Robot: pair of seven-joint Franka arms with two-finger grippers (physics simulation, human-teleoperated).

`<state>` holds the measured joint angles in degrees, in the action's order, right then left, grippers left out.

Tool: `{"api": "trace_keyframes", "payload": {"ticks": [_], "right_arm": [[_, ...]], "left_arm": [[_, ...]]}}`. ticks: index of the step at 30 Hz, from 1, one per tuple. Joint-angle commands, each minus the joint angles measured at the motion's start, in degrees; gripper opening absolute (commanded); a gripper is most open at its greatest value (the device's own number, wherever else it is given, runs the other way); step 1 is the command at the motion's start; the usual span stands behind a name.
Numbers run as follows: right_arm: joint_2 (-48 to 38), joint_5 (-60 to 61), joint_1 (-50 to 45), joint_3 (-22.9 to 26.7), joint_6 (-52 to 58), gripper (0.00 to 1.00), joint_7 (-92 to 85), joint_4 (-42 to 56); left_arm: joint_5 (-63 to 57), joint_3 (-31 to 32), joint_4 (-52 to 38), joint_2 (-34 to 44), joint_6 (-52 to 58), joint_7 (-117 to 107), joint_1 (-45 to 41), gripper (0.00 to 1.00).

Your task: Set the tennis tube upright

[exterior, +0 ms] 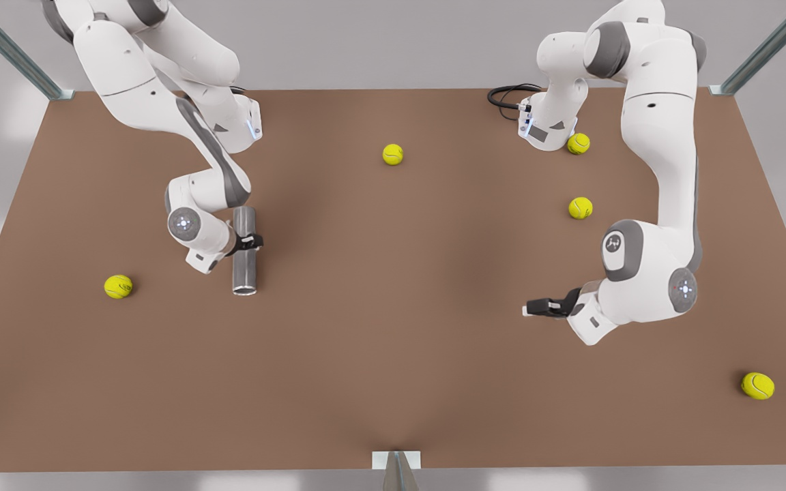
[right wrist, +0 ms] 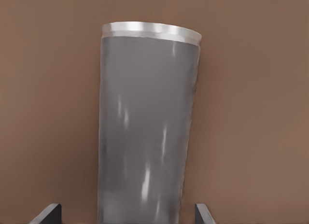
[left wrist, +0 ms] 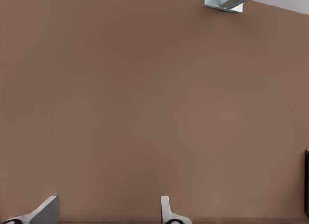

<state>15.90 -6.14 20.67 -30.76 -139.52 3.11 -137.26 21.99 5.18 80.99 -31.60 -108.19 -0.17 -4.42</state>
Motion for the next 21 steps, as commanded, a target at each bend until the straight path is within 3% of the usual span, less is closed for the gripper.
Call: {"api": "trace_keyframes", "payload": {"ticks": [1, 21], "right_arm": [[0.0, 0.0, 0.1, 0.0, -0.1, 1.0, 0.0, -0.1], [2.5, -3.6, 0.3, 0.5, -7.2, 1.0, 0.8, -3.5]], "left_arm": [[-0.2, 0.0, 0.0, 0.0, 0.0, 0.0, 0.0, 0.99], [-0.6, 0.1, -0.5, -2.0, -1.0, 0.5, 0.5, 0.99]]}}
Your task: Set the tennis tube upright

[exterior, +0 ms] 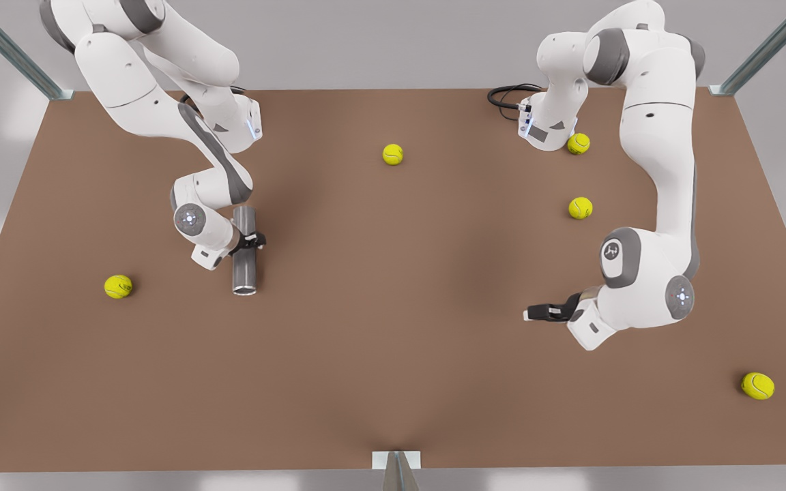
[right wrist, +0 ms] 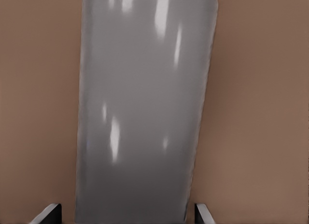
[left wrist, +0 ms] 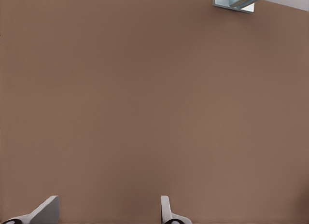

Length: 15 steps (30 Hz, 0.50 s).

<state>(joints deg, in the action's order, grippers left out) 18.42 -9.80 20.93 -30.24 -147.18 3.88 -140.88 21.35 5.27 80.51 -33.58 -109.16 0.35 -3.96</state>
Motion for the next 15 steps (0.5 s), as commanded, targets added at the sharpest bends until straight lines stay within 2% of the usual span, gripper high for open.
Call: {"api": "trace_keyframes", "payload": {"ticks": [1, 4, 6, 15], "right_arm": [[0.0, -0.4, 0.0, 0.0, -0.1, 1.0, 0.0, 0.0], [0.3, -0.5, 0.0, 0.0, -0.2, 1.0, 0.1, -0.1], [0.3, -0.5, -0.2, 0.0, -0.5, 0.96, 0.3, -0.4], [0.6, -1.1, -0.2, 0.2, -2.1, 0.89, 1.1, -1.0]], "left_arm": [[0.1, 0.0, 0.0, 0.0, 0.0, 0.0, 0.0, 0.99], [0.1, 0.0, 0.0, 0.1, 0.0, -0.1, -0.1, 0.99], [0.1, 0.0, 0.0, 0.1, 0.3, -0.1, -0.1, 0.99], [0.1, 0.0, -0.1, 0.1, 0.3, 0.0, 0.0, 0.99]]}}
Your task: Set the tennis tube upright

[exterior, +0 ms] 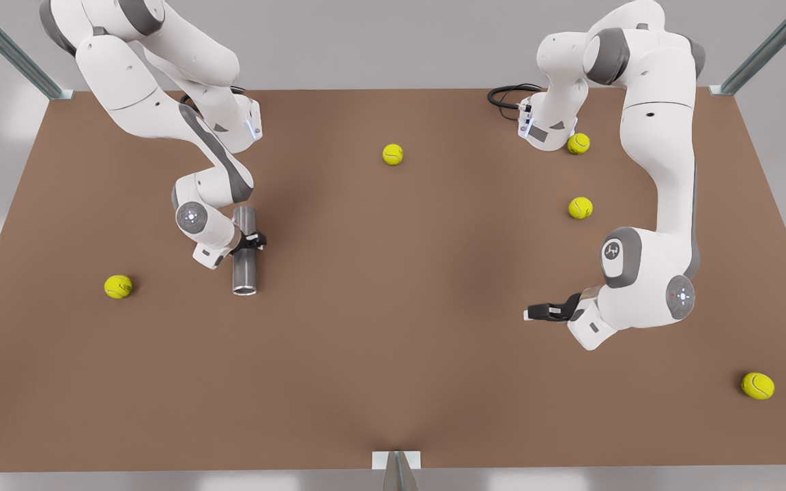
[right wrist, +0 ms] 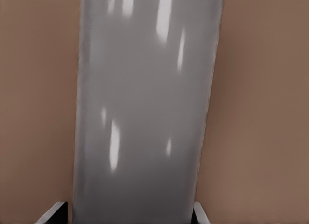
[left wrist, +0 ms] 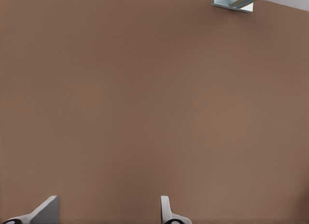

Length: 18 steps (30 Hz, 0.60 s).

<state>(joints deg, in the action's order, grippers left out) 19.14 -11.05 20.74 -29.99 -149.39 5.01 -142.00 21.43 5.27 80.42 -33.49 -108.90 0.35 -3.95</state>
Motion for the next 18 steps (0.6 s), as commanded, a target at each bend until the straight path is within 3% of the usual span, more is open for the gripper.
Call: {"api": "trace_keyframes", "payload": {"ticks": [1, 18], "right_arm": [[0.1, 0.0, 0.0, 0.0, 0.0, 0.89, 0.0, -0.1], [0.1, -1.0, 0.3, 0.1, -0.1, 0.78, 0.0, -0.1]], "left_arm": [[0.0, 0.0, 0.0, 0.0, 0.0, 0.0, 0.0, 0.99], [0.1, 0.1, 0.0, -0.4, -0.6, 0.0, 0.0, 0.99]]}}
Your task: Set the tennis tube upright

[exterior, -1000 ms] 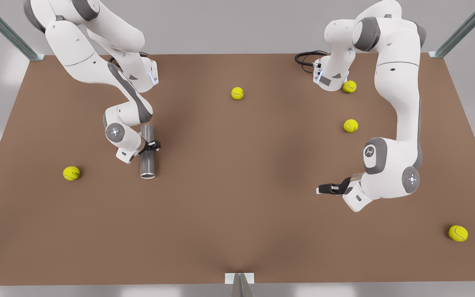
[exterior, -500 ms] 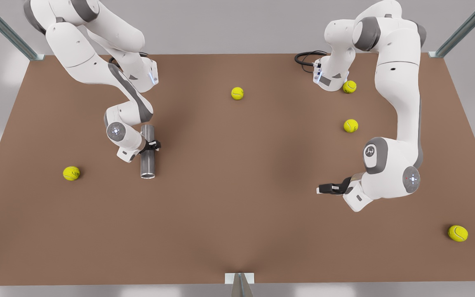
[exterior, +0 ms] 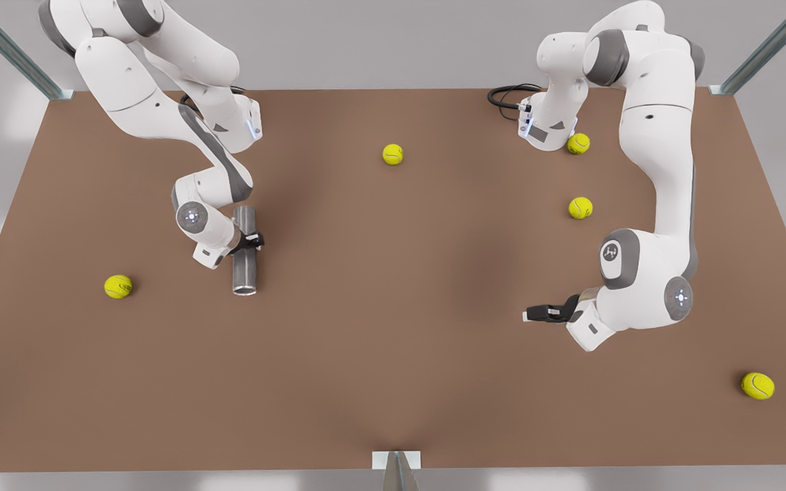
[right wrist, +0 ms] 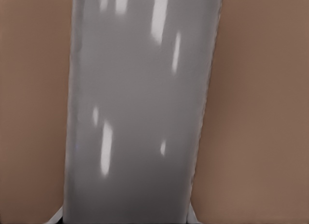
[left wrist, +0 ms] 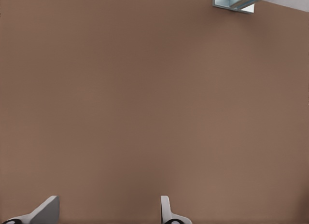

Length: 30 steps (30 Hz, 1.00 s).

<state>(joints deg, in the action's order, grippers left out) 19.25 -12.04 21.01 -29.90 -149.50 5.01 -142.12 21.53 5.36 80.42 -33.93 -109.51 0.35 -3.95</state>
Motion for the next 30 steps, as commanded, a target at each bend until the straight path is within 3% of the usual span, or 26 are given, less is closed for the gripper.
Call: {"api": "trace_keyframes", "payload": {"ticks": [1, 24, 30], "right_arm": [[0.0, 0.0, 0.0, -0.1, 0.0, 0.77, 0.0, 0.0], [0.4, -0.4, 0.1, 0.0, -0.6, 0.73, 0.0, 0.0], [-0.4, -0.6, 0.4, -0.1, -0.4, 0.73, 0.0, -0.1]], "left_arm": [[0.0, 0.0, 0.0, 0.0, 0.0, 0.0, 0.0, 0.99], [0.3, 2.4, -1.9, 4.2, 7.3, -0.2, 3.3, 0.99], [1.3, 2.3, -2.1, 2.2, 6.1, 0.0, 3.9, 0.99]]}}
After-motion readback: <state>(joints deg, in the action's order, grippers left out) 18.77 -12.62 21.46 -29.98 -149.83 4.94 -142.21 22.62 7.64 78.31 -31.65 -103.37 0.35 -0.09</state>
